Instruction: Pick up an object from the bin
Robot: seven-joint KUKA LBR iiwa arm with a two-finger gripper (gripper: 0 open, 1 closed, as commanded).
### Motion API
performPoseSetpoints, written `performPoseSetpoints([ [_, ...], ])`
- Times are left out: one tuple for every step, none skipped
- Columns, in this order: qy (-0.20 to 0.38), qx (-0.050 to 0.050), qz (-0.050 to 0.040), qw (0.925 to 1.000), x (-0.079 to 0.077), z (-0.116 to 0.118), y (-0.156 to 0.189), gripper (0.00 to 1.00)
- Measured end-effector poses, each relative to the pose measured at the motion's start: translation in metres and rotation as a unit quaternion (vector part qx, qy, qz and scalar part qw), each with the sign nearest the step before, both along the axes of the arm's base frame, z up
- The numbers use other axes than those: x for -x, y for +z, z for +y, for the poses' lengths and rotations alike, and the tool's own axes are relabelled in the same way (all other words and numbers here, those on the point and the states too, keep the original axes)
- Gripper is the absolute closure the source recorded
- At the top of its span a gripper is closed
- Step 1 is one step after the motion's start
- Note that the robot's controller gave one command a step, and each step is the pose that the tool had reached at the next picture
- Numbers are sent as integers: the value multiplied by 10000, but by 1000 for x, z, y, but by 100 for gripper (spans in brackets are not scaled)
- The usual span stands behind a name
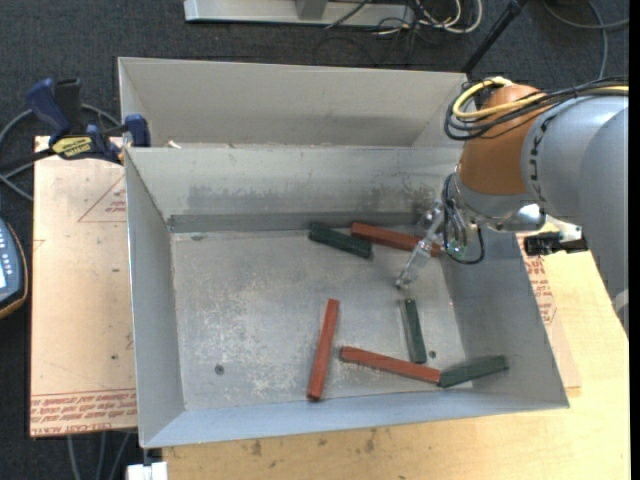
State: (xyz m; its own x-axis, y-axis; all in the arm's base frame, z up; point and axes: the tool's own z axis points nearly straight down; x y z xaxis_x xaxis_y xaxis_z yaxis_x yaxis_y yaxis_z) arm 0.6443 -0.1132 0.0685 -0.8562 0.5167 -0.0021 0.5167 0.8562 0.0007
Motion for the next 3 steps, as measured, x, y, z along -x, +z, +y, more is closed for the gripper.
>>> performPoseSetpoints([
  [1, 2, -7, 10000, -1, 0, 1, 100],
  [12, 3, -35, 10000, -3, 0, 68, 100],
  [23, -1, -13, 10000, -4, 0, 81, 100],
])
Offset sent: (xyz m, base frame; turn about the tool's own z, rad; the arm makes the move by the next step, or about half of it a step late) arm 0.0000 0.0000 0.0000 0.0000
